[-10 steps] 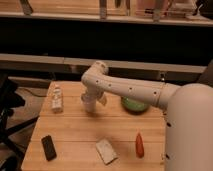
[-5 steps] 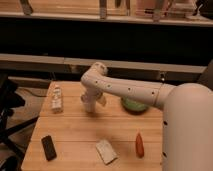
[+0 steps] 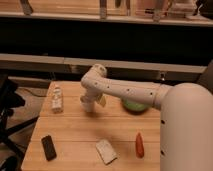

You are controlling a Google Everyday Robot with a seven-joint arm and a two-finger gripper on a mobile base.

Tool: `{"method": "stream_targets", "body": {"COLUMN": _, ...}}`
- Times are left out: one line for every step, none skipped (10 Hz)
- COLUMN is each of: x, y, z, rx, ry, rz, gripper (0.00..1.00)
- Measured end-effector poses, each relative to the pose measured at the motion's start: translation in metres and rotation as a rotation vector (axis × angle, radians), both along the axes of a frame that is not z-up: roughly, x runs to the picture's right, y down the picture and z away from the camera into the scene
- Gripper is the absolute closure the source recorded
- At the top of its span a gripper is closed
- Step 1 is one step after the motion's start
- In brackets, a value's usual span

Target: Pick up the ceramic cup

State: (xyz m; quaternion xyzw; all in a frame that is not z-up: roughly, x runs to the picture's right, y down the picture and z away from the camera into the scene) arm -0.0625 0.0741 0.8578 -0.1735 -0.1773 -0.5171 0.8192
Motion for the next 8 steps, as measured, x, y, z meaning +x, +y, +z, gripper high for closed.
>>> {"method": "stream_targets", "body": {"x": 0.0005, "y": 0.0006, "z": 0.0013, "rx": -0.002, "ry": 0.0, "rz": -0.001, "gripper": 0.2}}
{"method": "stream_targets", "body": {"x": 0.0009, "y": 0.0013, "z": 0.0027, "rx": -0.003, "ry": 0.0, "rz": -0.003, "gripper": 0.2}}
{"method": "stream_targets", "body": {"x": 0.0018, "y": 0.0023, "z": 0.0047, "rx": -0.004, "ry": 0.001, "rz": -0.005, "gripper": 0.2}}
{"method": "stream_targets", "body": {"x": 0.0018, "y": 0.0038, "z": 0.0063, "rx": -0.006, "ry": 0.001, "rz": -0.007, "gripper": 0.2}}
{"method": "stream_targets", "body": {"x": 0.0013, "y": 0.0045, "z": 0.0075, "rx": -0.007, "ry": -0.001, "rz": -0.01, "gripper": 0.2}}
{"method": "stream_targets", "body": {"x": 0.0005, "y": 0.0048, "z": 0.0082, "rx": -0.008, "ry": -0.003, "rz": -0.012, "gripper": 0.2}}
{"method": "stream_targets", "body": {"x": 0.0007, "y": 0.0052, "z": 0.0094, "rx": -0.009, "ry": -0.004, "rz": -0.015, "gripper": 0.2}}
{"method": "stream_targets", "body": {"x": 0.0011, "y": 0.0062, "z": 0.0103, "rx": -0.011, "ry": -0.004, "rz": -0.016, "gripper": 0.2}}
